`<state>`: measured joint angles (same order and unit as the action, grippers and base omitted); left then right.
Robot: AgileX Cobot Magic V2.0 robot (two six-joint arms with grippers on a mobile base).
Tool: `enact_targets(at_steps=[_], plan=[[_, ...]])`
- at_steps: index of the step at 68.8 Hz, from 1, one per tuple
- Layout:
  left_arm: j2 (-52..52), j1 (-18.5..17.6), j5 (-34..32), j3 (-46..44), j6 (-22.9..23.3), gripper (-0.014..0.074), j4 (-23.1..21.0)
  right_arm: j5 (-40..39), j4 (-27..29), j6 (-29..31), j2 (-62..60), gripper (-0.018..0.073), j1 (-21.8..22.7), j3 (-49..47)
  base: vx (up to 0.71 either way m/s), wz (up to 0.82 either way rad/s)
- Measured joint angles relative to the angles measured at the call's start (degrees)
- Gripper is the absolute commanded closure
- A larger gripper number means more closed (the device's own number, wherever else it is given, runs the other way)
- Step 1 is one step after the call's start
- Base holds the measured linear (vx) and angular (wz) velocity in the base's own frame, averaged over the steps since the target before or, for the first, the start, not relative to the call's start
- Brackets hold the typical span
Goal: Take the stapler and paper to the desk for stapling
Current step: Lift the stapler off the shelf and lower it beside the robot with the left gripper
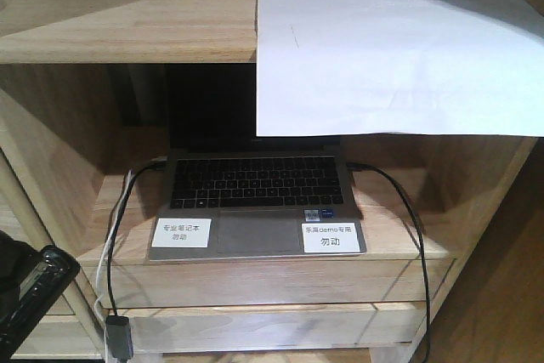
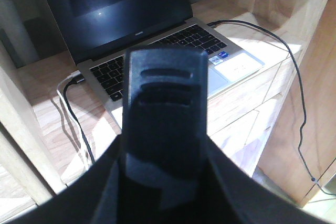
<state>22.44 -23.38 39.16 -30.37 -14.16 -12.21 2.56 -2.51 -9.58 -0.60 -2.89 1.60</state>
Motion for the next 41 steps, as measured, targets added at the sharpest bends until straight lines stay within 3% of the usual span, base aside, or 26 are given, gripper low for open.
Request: enact_targets(at_steps=[6,10,17,23,30,41], plan=[[0.0,0.0,0.0,0.0,0.0,0.0603,0.0,-1.46,0.56,-14.86,0.0,0.0568,0.0,0.0,0.0,0.0],[0.0,0.0,0.0,0.0,0.0,0.0603,0.0,-1.81,-0.44,-27.93,0.0,0.0568,0.0,0.0,0.0,0.0],[0.0,0.0,0.01,0.0,0.0,0.0603,0.0,-1.39,-5.2,-48.88,0.0,0.0568,0.0,0.0,0.0,0.0],[0.0,0.0,0.06,0.0,0.0,0.0603,0.0,-0.46,-9.66,-61.89,0.0,0.0561,0.0,0.0,0.0,0.0],[0.0,0.0,0.06,0.0,0.0,0.0603,0.0,-0.73,-13.06,-70.97,0.0,0.0511,0.0,0.0,0.0,0.0],[0.0,0.0,0.13,0.0,0.0,0.0603,0.0,-5.52,-14.65,-72.73,0.24,0.0323,0.0,-0.06,0.0,0.0]])
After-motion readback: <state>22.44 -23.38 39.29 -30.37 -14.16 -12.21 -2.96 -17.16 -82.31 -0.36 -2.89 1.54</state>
